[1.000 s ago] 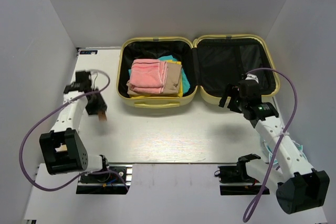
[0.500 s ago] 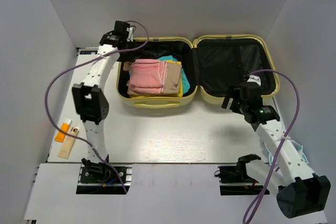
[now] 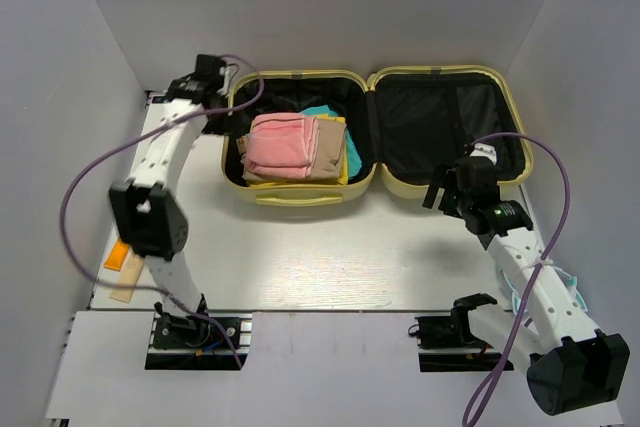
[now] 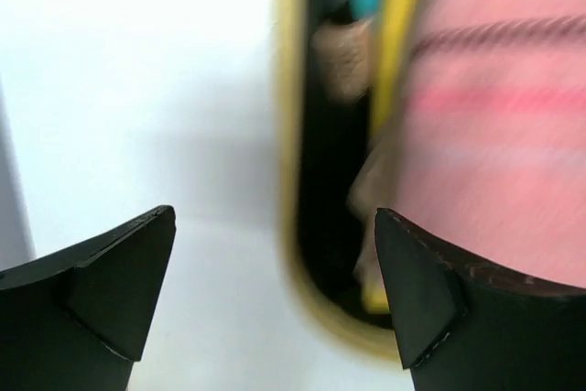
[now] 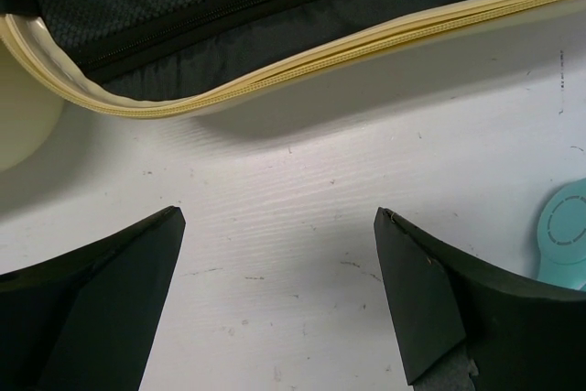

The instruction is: Pack the luggage

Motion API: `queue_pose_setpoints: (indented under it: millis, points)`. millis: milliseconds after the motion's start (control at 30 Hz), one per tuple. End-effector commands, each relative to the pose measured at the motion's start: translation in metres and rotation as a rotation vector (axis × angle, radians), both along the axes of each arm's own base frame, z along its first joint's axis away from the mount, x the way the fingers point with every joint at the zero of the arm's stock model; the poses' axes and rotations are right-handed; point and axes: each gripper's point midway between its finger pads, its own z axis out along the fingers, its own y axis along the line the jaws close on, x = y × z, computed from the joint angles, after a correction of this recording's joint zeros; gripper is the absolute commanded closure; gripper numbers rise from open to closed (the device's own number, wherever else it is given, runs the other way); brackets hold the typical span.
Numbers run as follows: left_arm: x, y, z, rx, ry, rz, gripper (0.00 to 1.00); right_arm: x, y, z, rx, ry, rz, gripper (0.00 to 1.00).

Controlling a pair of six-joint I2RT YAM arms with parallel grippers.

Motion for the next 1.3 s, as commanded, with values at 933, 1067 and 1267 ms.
queue_pose_setpoints:
  millis: [933, 1067, 1267]
  points:
    - [-0.264, 0.221, -0.158, -0.033, 0.183, 0.994, 0.0, 0.017, 0.013, 0.011, 0.02, -0.063, 0.005, 0.1]
    - [-0.254, 0.222, -0.165, -0.075, 0.147, 0.937, 0.0, 0.025, 0.016, 0.016, 0.012, -0.081, 0.001, 0.1]
    - [-0.259, 0.198, -0.189, -0.111, 0.277, 0.862, 0.2, 0.033, 0.017, 0.026, -0.008, -0.124, -0.009, 0.1]
